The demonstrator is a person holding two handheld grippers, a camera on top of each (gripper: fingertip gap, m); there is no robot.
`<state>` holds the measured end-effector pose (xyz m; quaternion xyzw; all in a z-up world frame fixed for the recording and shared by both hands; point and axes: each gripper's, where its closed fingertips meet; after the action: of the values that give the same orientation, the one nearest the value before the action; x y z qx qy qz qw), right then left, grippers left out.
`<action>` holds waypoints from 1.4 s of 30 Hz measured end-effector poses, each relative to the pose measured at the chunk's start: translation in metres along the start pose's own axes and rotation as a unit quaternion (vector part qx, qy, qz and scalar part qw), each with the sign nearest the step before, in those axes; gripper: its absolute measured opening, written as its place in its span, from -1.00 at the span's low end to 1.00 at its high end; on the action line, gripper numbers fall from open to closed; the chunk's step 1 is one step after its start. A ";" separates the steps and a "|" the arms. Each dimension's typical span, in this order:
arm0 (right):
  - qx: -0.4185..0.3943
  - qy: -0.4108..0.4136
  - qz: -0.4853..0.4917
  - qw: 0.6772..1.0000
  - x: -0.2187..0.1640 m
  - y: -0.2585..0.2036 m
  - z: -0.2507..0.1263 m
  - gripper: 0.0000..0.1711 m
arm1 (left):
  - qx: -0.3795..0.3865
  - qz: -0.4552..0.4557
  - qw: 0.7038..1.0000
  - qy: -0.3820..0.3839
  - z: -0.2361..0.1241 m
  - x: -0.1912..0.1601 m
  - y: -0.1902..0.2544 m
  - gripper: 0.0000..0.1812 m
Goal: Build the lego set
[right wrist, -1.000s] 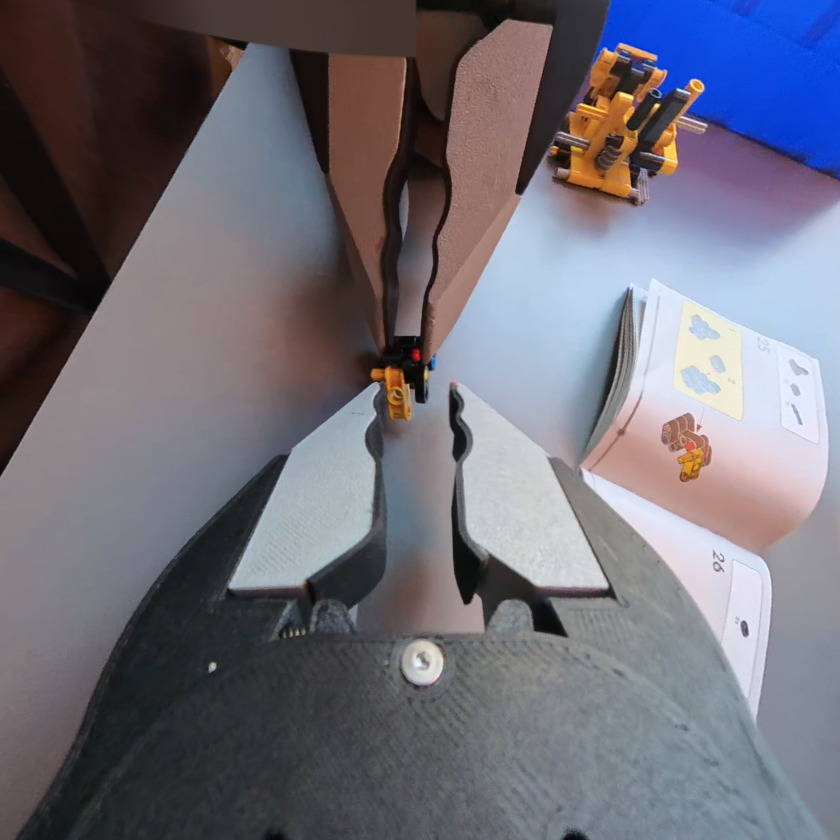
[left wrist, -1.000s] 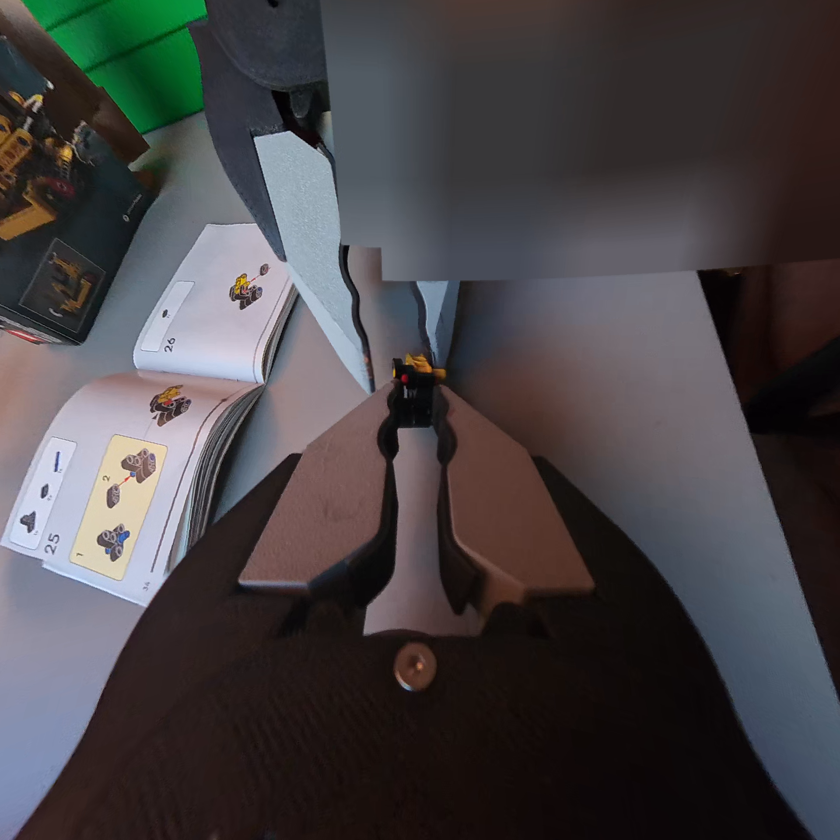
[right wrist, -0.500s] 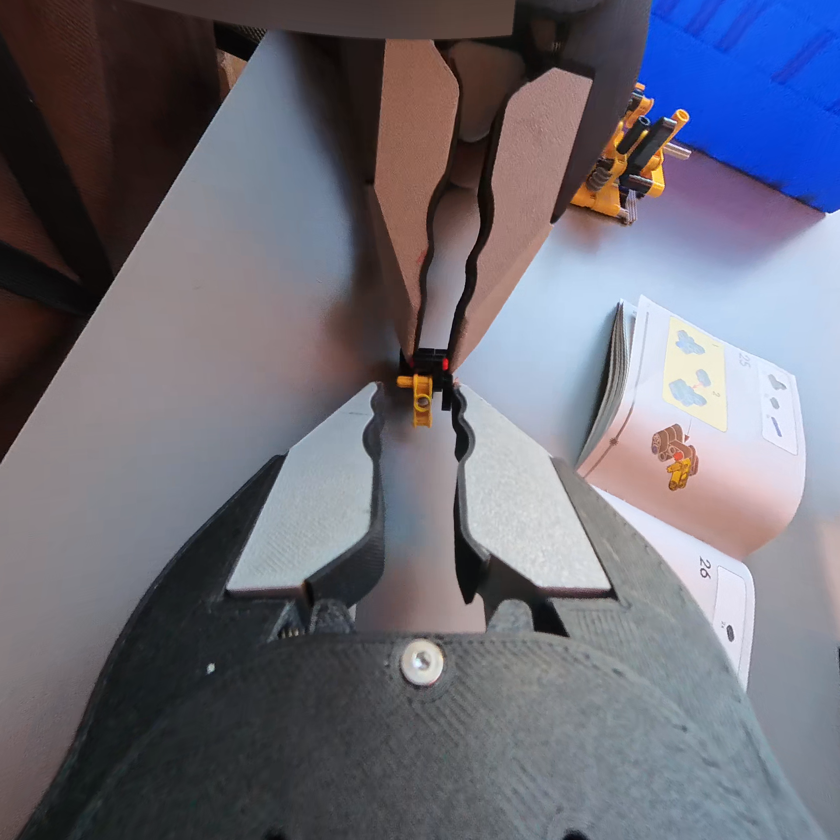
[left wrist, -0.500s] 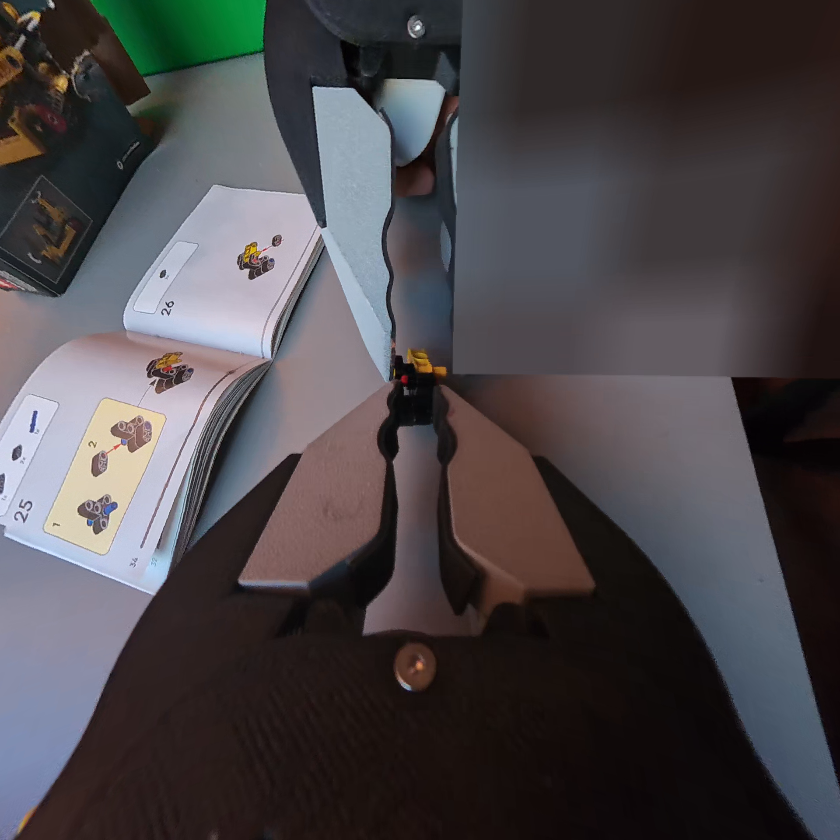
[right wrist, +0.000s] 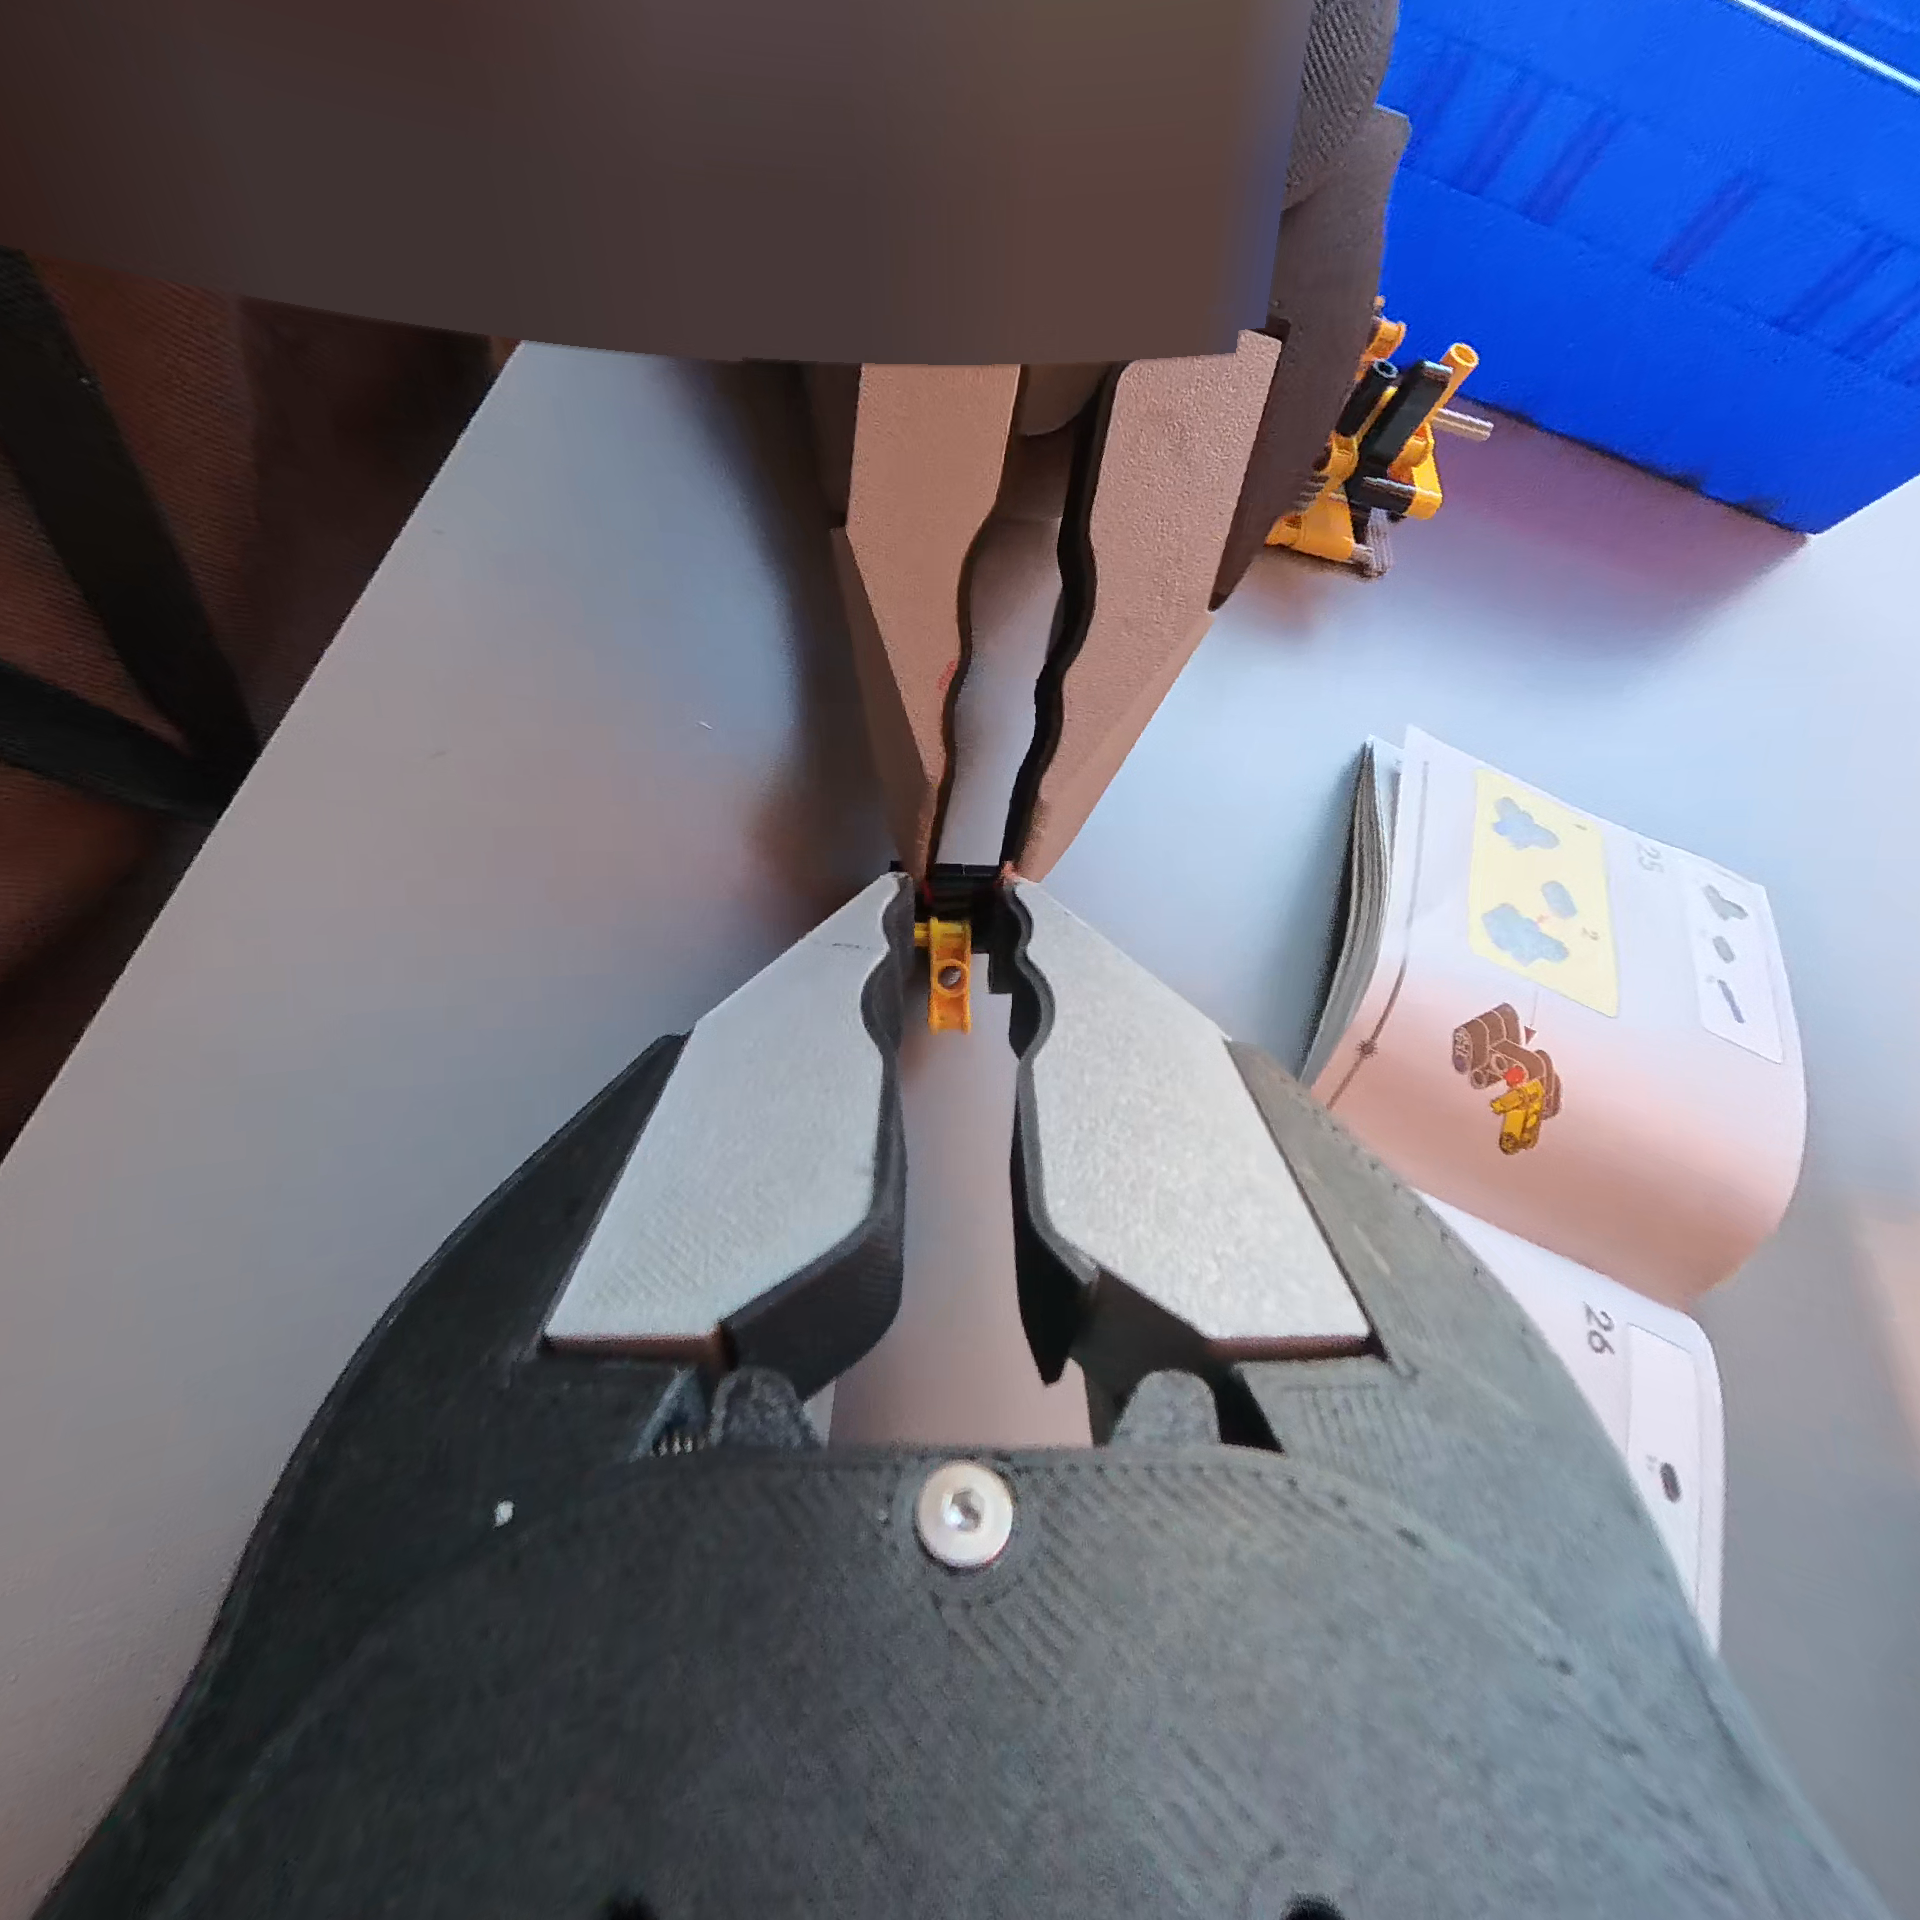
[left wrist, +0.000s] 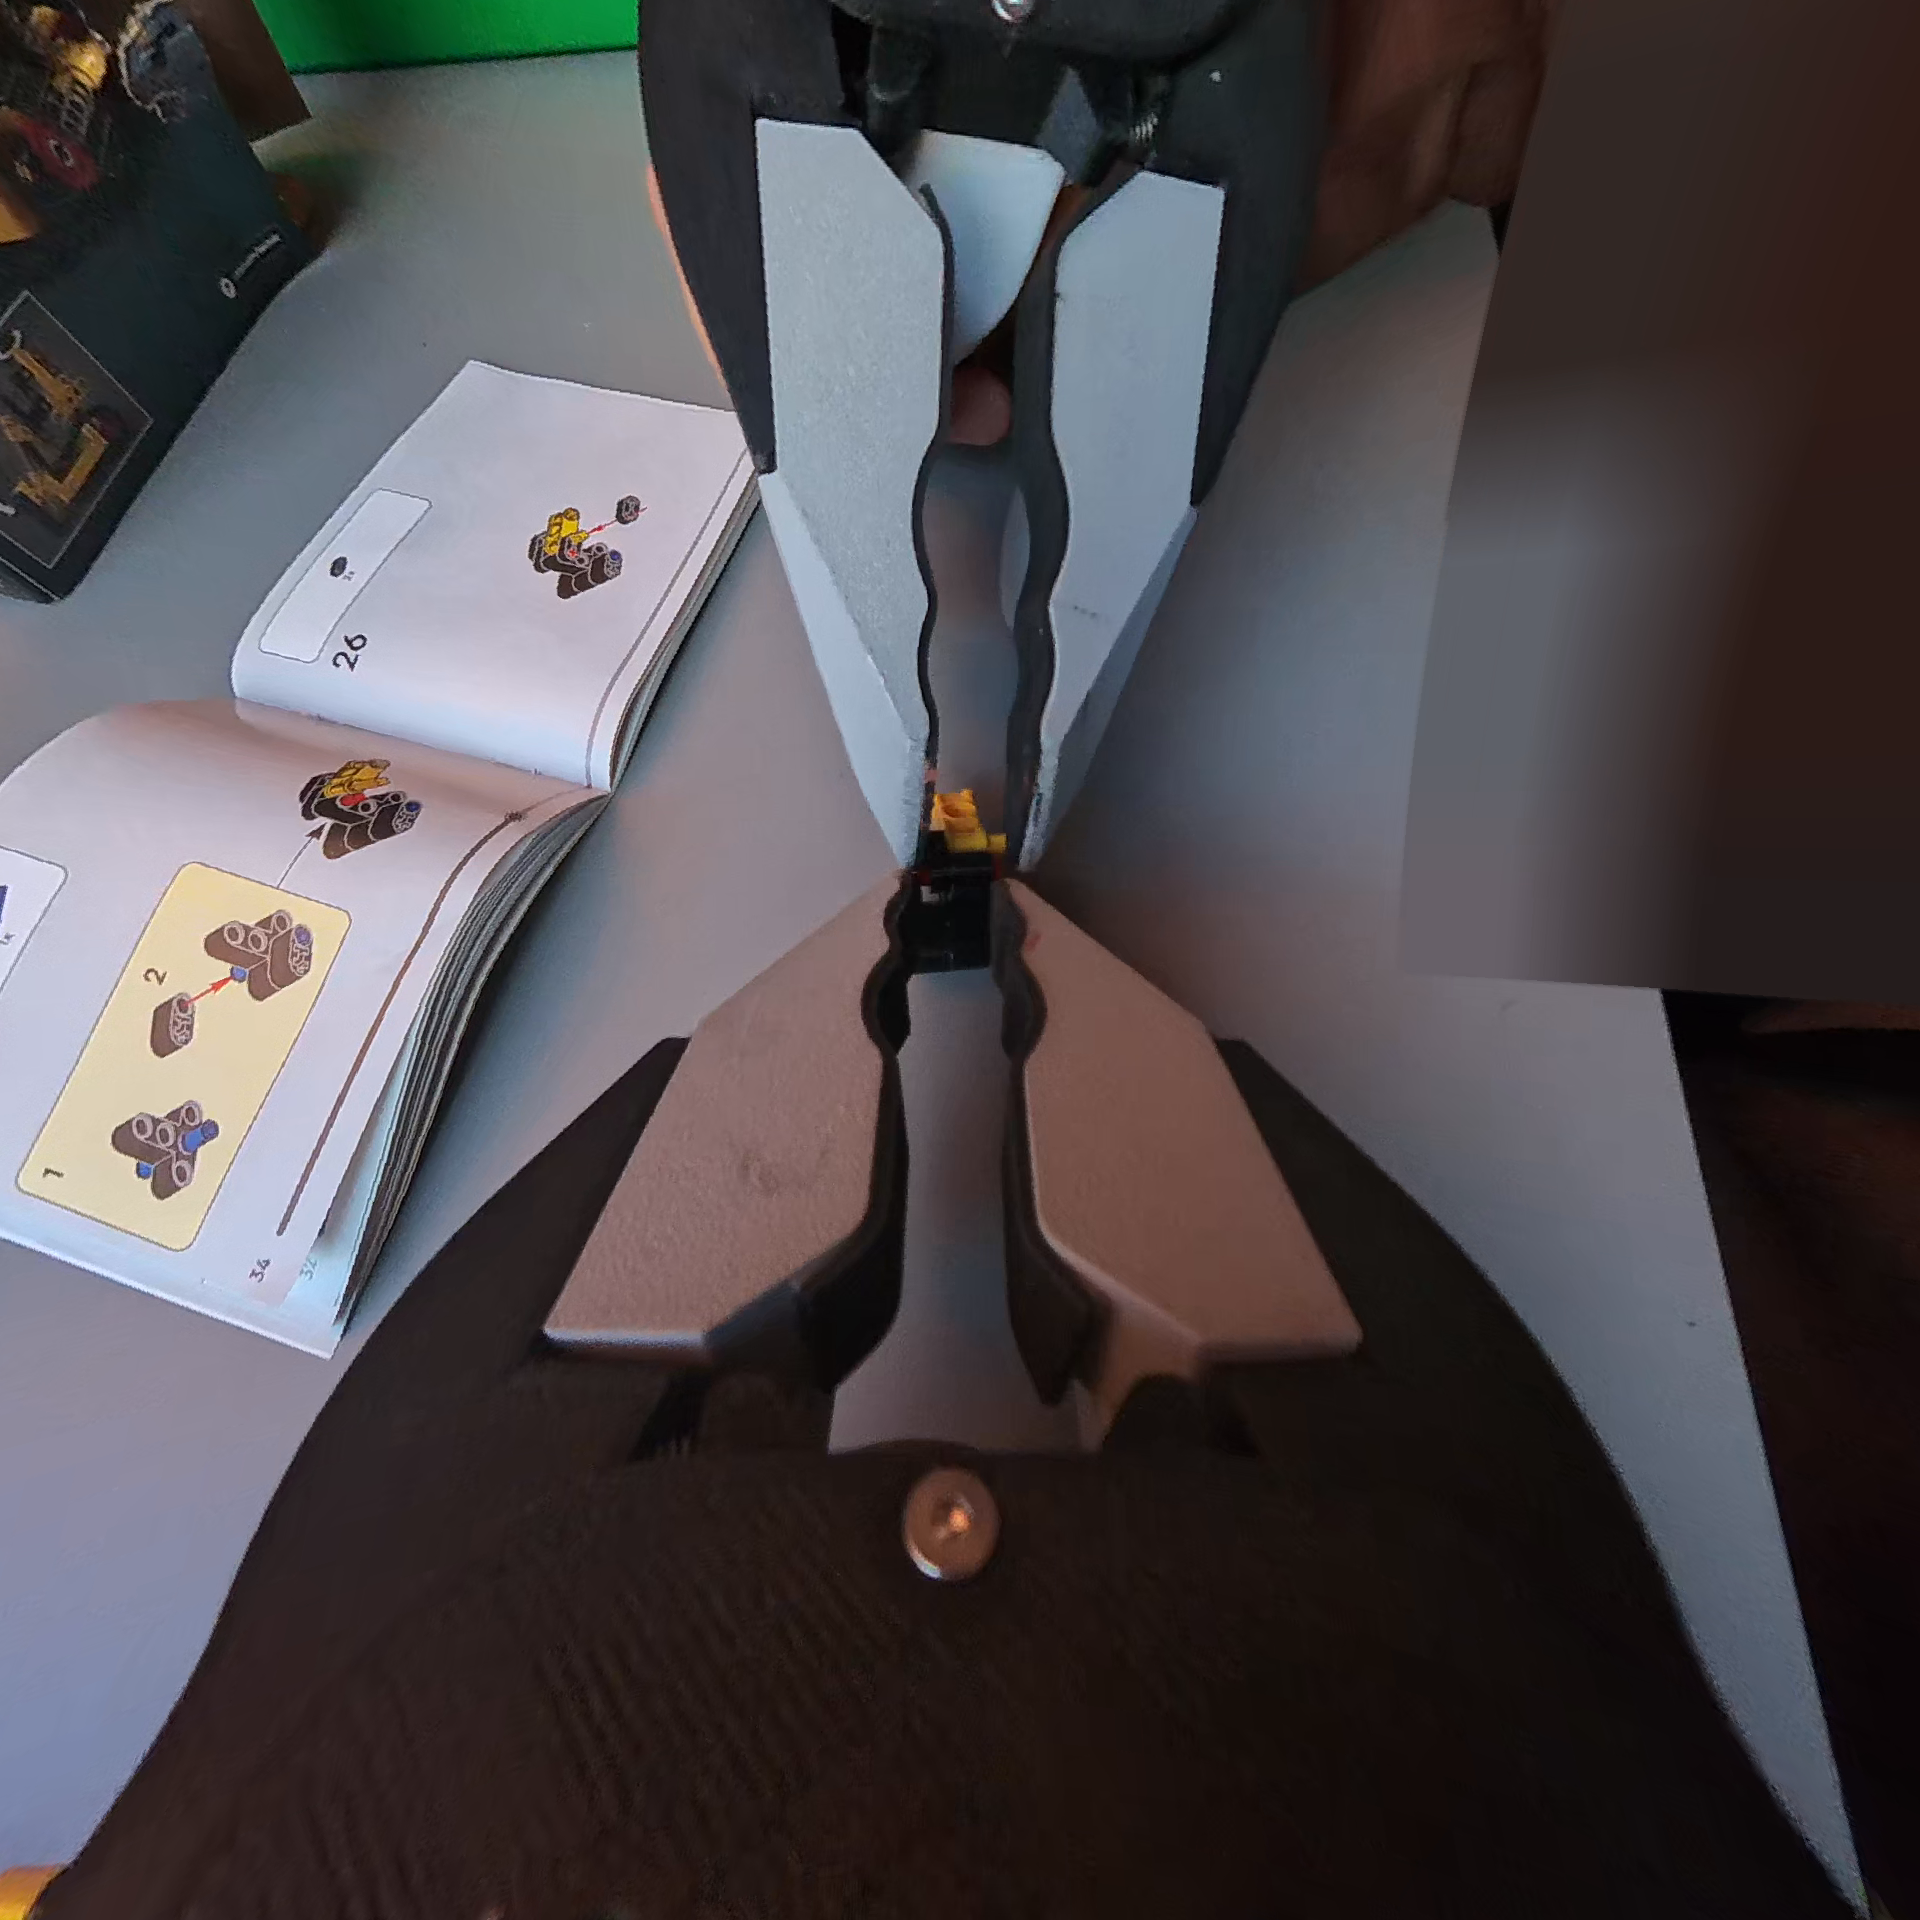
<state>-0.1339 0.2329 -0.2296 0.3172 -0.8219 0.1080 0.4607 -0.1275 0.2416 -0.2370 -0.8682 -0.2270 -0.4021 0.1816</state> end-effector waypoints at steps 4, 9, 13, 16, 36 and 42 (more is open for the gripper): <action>0.016 0.001 0.006 1.000 0.000 -0.002 0.000 -0.89 | -0.009 0.006 1.000 -0.001 0.000 0.000 0.003 -0.89; 0.042 -0.002 0.019 0.999 -0.001 -0.005 0.000 -0.89 | -0.017 0.009 1.000 -0.005 0.001 0.000 0.006 -0.89; 0.066 0.002 0.032 0.997 0.000 -0.007 -0.002 -0.91 | -0.018 0.013 1.000 -0.005 0.002 0.001 0.009 -0.89; 0.069 0.002 0.036 0.997 0.000 -0.007 -0.003 -0.91 | -0.018 0.012 1.000 -0.004 0.003 0.001 0.009 -0.90; 0.000 -0.055 0.113 0.992 -0.042 -0.012 -0.043 -0.74 | -0.003 -0.070 0.998 -0.005 -0.001 -0.005 -0.008 -0.89; -0.028 -0.080 0.124 0.989 -0.052 -0.029 -0.042 -0.76 | 0.002 -0.082 0.997 -0.005 -0.003 -0.006 -0.009 -0.89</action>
<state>-0.0673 0.2520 -0.2523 0.2071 -0.8918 0.1155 0.3853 -0.1379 0.2465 -0.2389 -0.8484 -0.2987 -0.4110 0.1487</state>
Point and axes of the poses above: each gripper's, where its closed fingertips meet, z out along the fingers, x out of its top, y = z × x across the jaws, and after that the axes turned 7 degrees about z, right-handed
